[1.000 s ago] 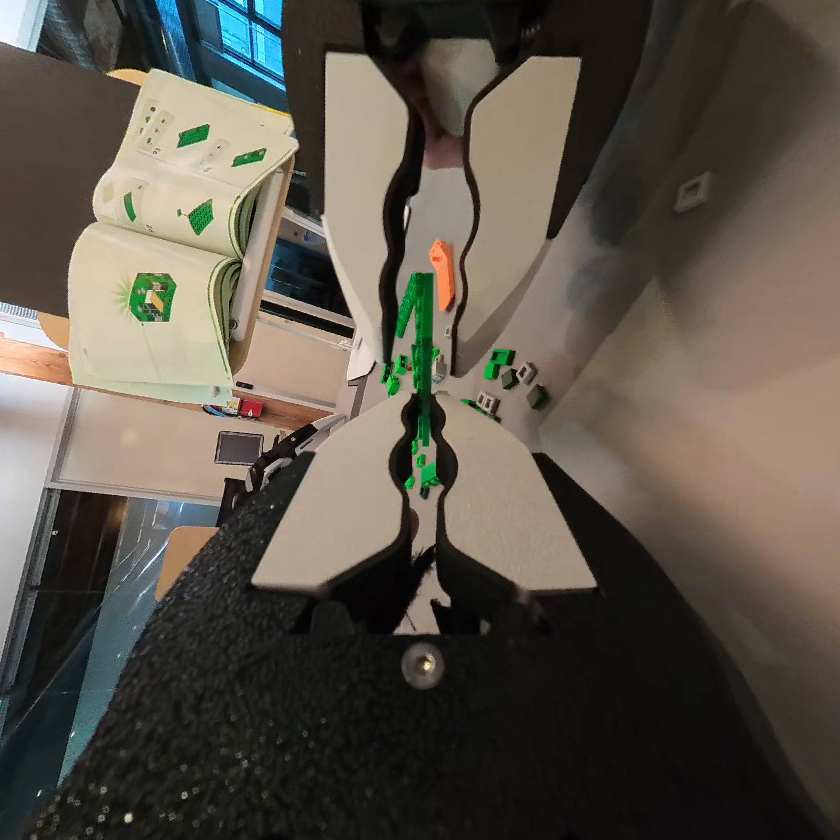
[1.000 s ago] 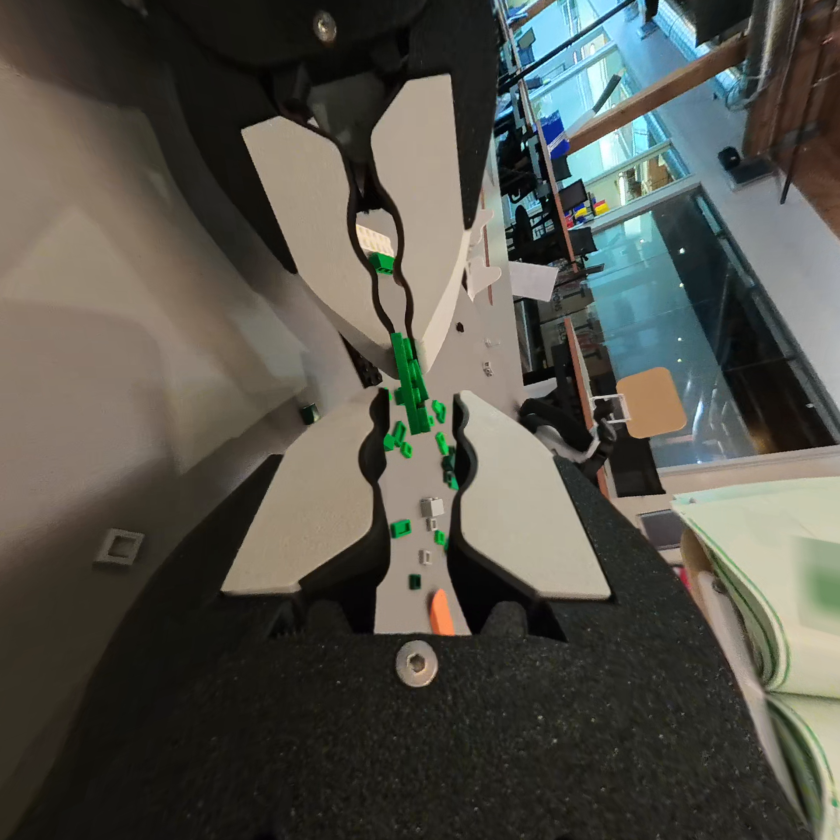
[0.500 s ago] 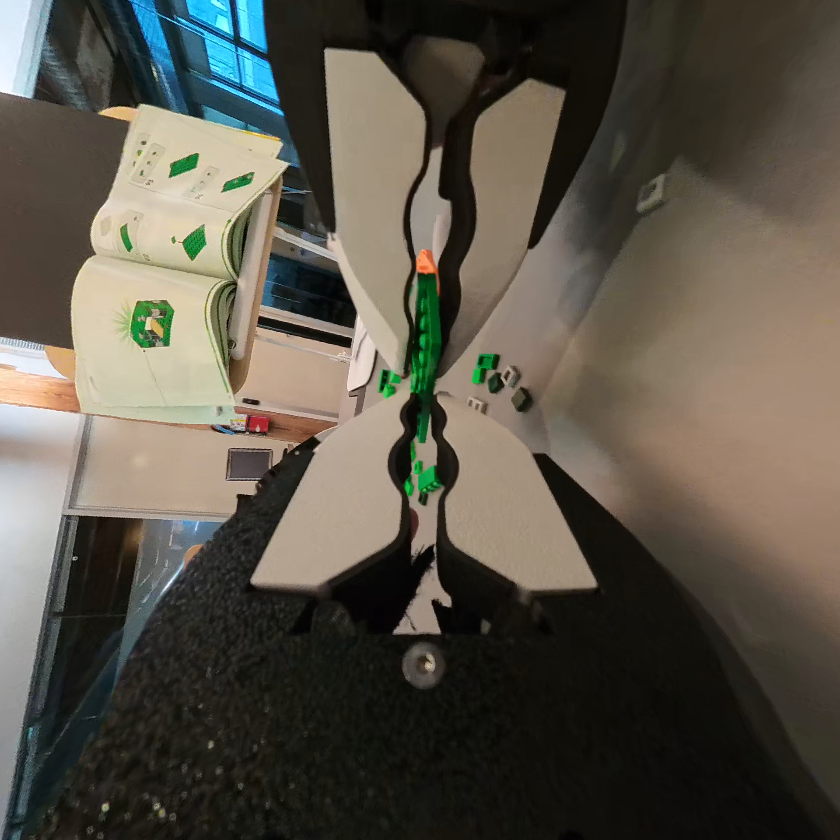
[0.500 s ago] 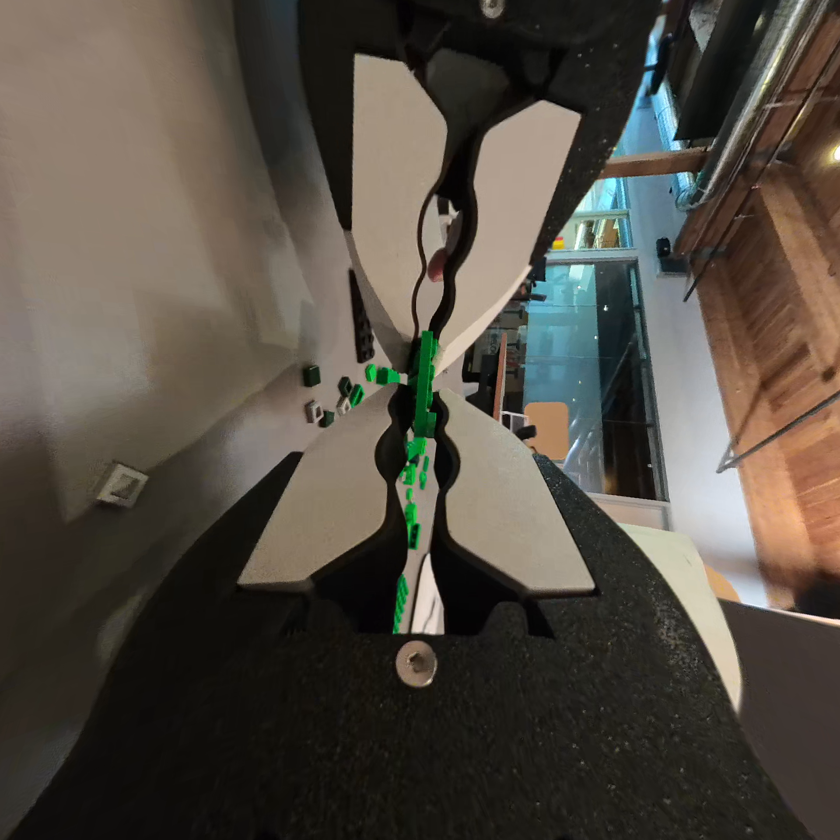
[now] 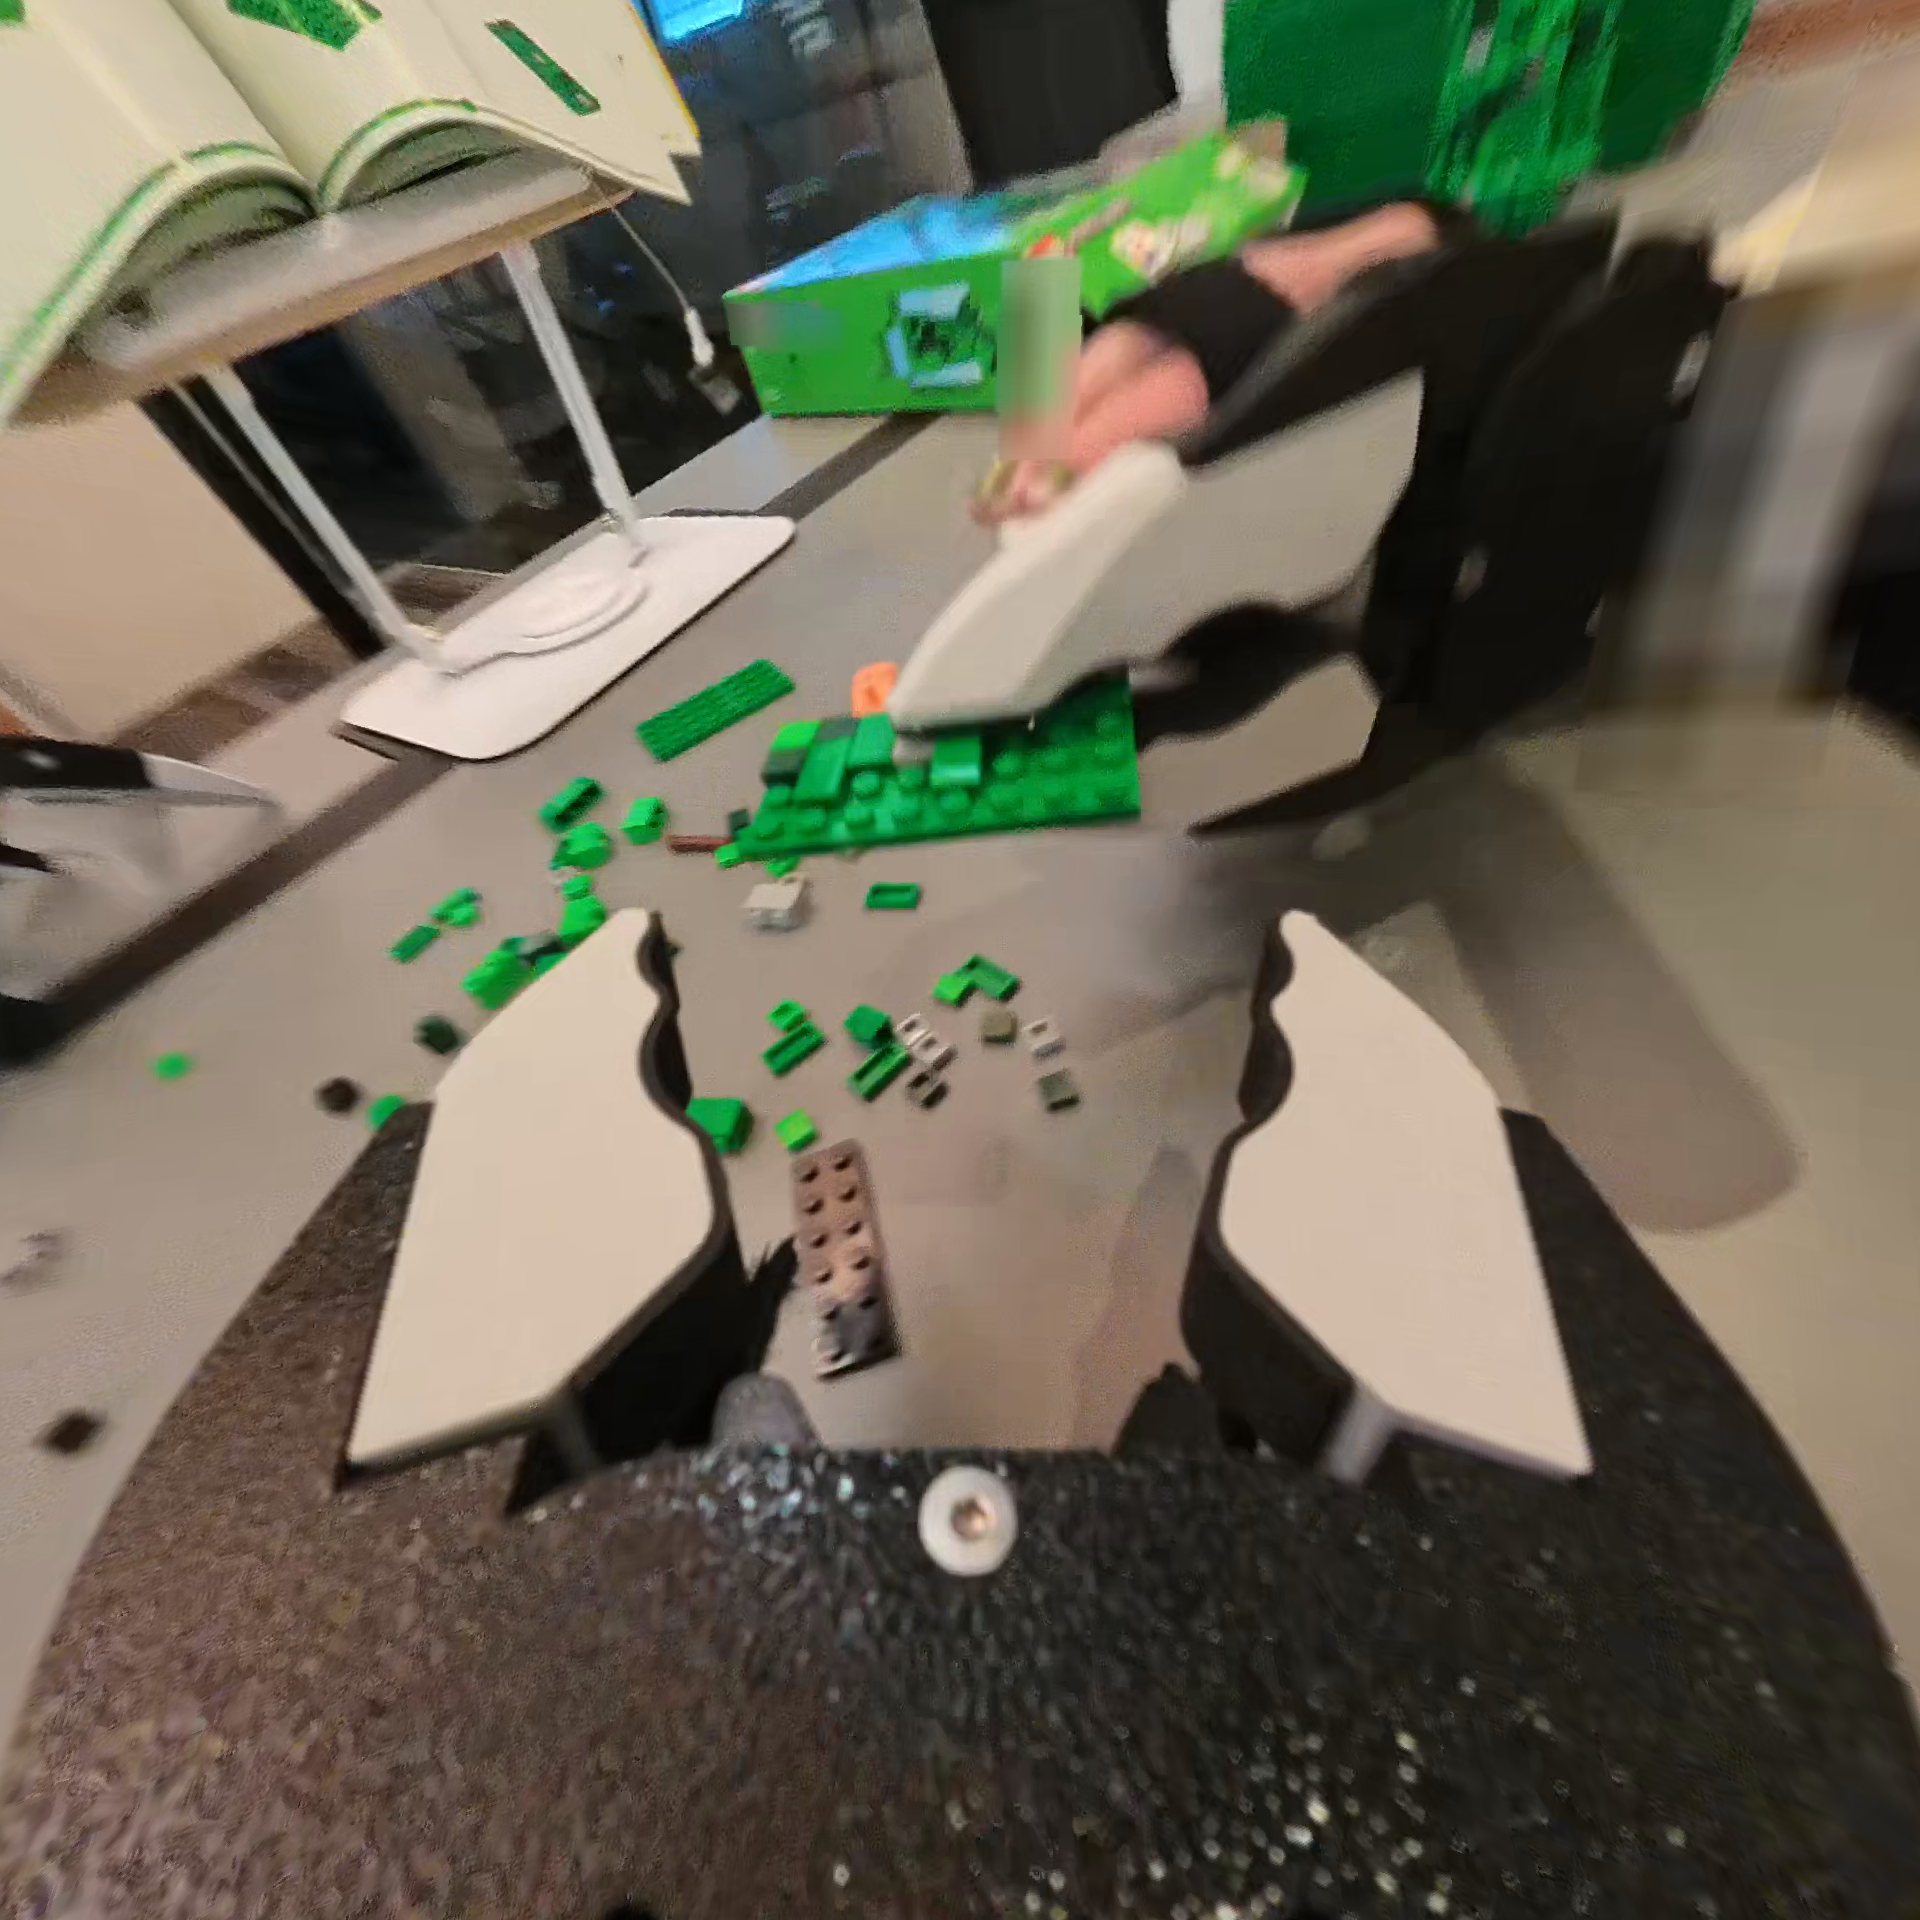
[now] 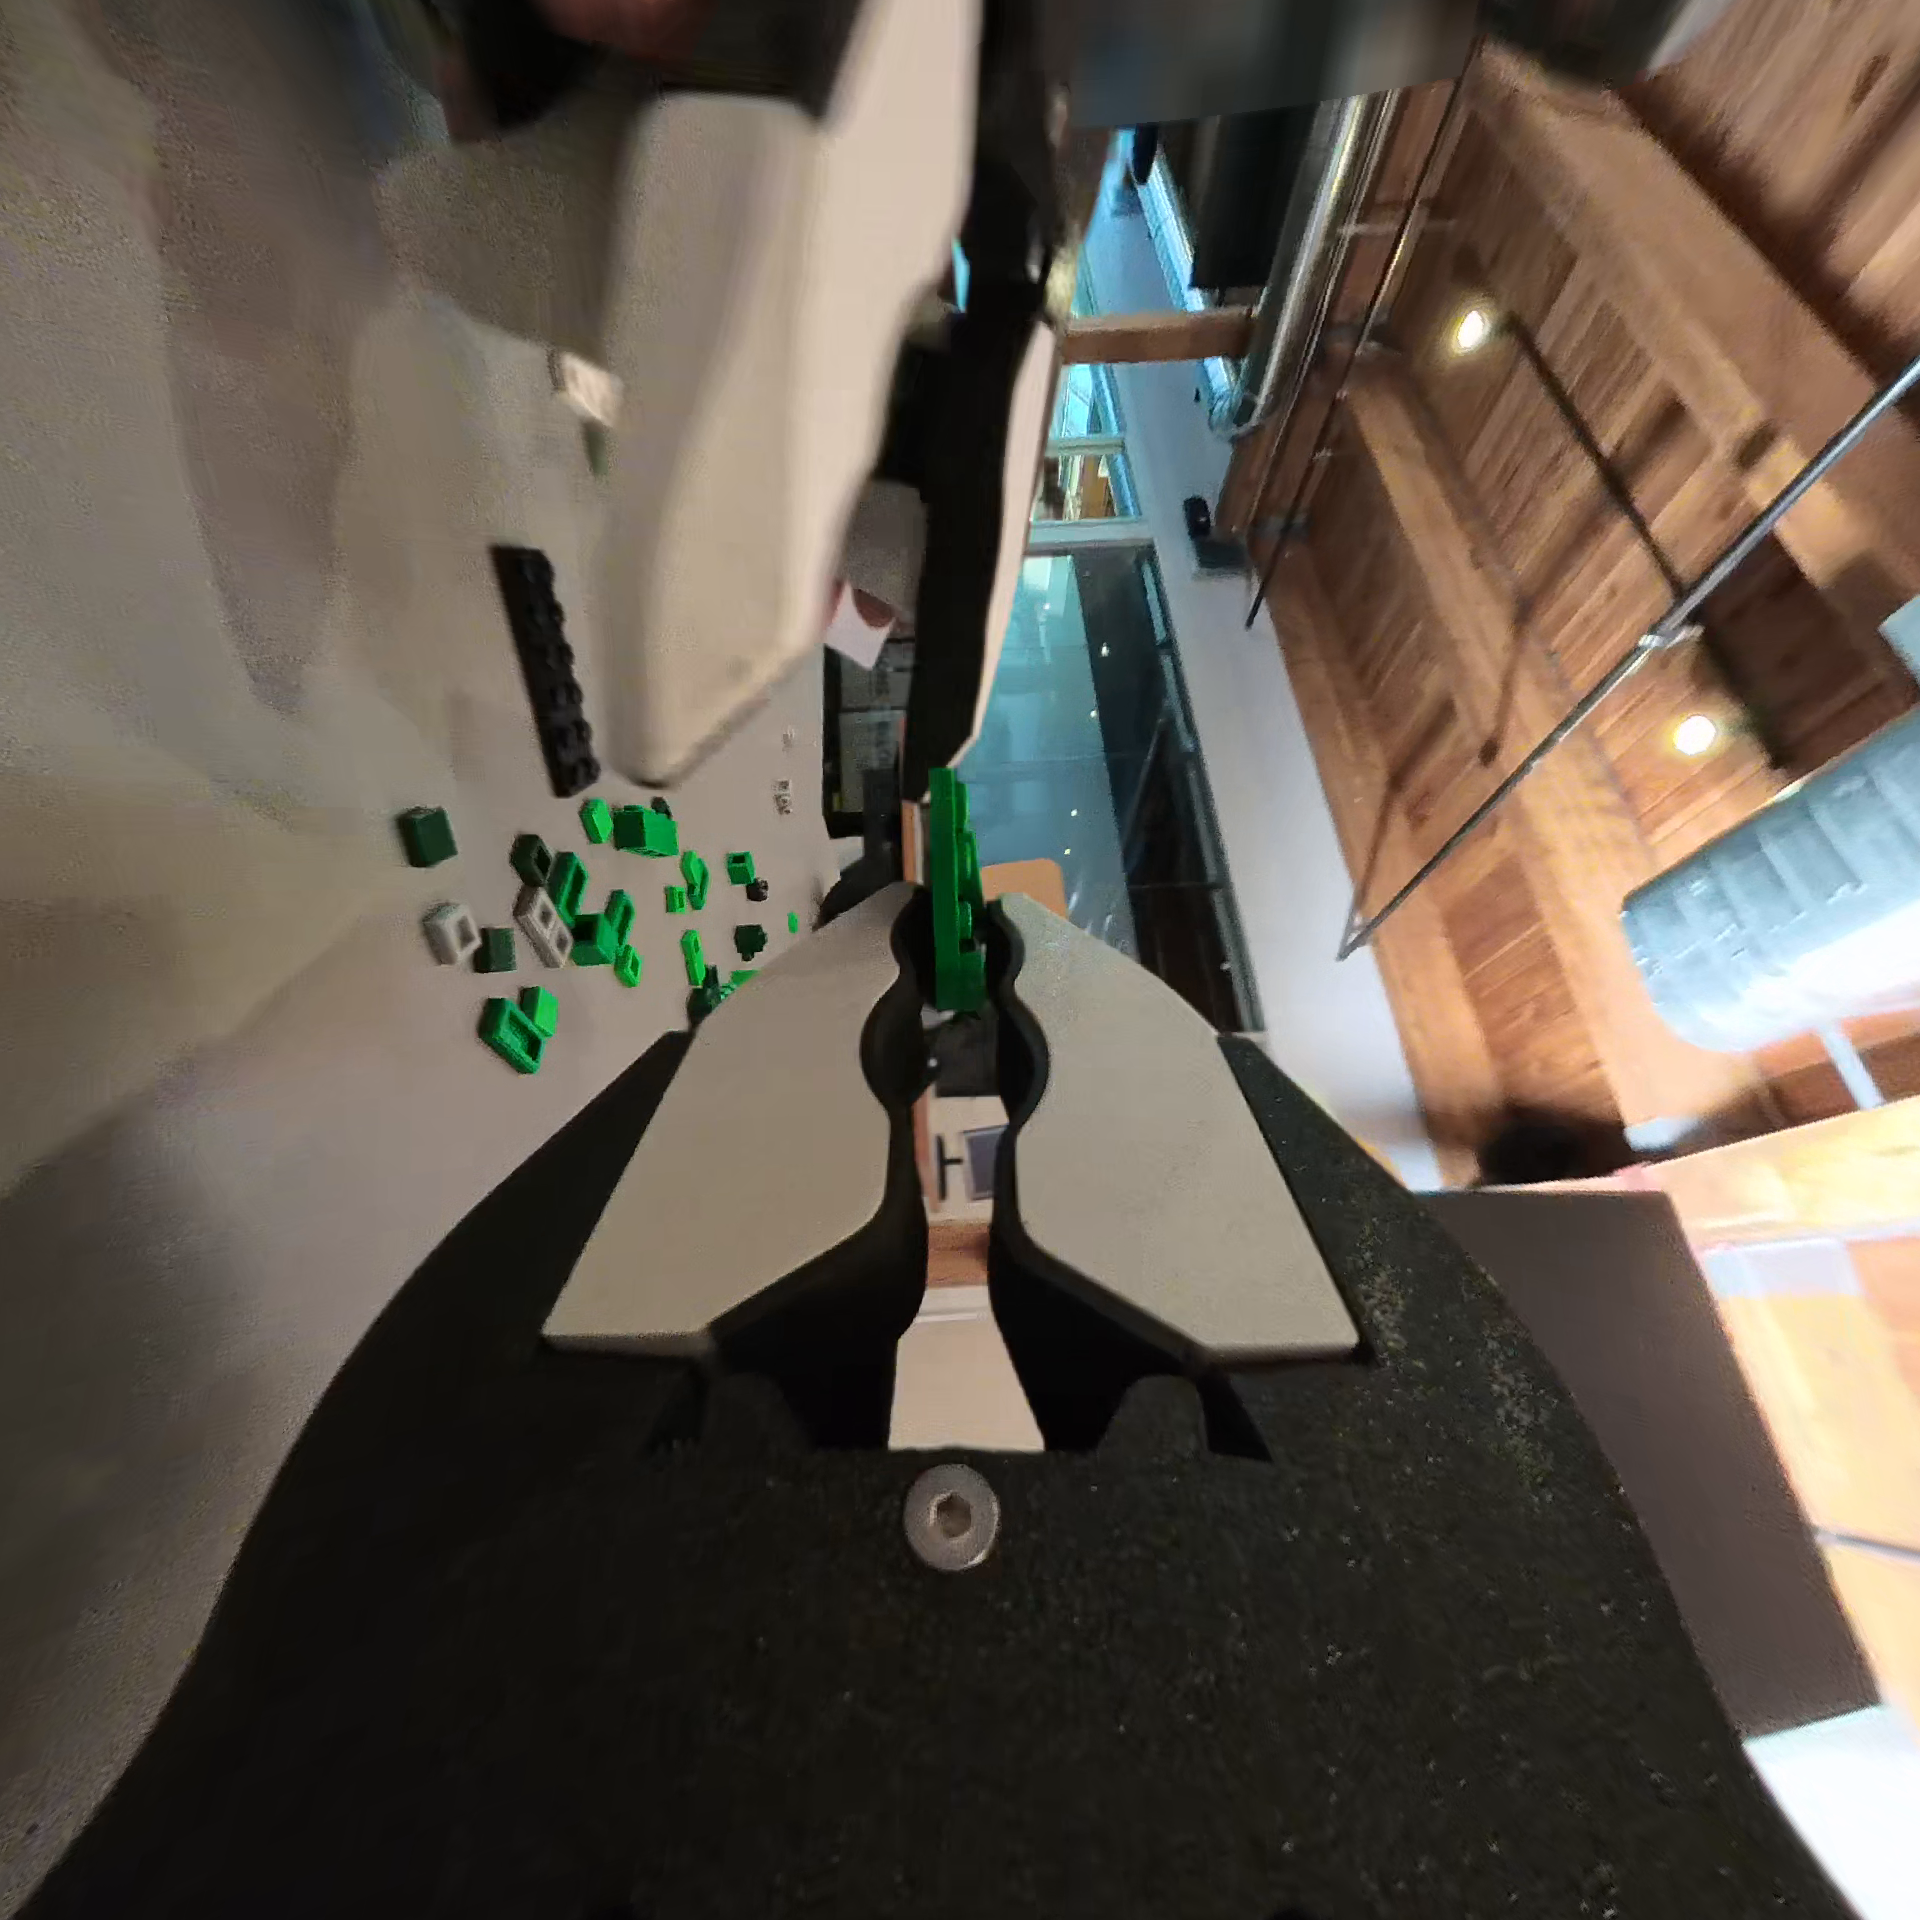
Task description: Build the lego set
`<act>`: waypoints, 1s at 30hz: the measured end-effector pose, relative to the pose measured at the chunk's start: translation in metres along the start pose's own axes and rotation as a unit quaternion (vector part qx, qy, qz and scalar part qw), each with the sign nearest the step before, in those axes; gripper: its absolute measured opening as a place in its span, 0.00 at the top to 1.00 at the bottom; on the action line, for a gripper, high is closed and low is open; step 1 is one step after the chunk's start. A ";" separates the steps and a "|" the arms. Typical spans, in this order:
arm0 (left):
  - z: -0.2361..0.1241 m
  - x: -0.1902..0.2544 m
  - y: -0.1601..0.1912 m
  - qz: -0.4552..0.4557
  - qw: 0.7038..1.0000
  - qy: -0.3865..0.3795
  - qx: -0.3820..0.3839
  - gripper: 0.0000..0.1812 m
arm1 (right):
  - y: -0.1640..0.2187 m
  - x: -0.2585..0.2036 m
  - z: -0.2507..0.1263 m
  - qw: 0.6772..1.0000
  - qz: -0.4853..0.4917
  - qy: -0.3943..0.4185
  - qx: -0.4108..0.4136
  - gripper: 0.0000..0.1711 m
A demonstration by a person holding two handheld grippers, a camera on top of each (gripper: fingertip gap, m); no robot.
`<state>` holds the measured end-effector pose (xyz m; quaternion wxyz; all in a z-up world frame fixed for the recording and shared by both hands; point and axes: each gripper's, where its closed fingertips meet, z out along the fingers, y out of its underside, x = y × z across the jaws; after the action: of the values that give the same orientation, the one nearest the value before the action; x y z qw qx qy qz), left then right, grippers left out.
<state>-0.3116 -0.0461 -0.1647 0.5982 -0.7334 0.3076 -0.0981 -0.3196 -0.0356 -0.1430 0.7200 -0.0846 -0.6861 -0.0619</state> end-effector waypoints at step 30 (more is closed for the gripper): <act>0.003 0.010 0.012 -0.010 0.999 0.025 -0.044 0.59 | -0.029 -0.026 -0.009 0.992 -0.046 -0.074 0.096 0.90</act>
<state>-0.3057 -0.0504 -0.1787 0.5566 -0.7593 0.3191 -0.1086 -0.3184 -0.0665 -0.1686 0.6681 0.0118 -0.7437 -0.0227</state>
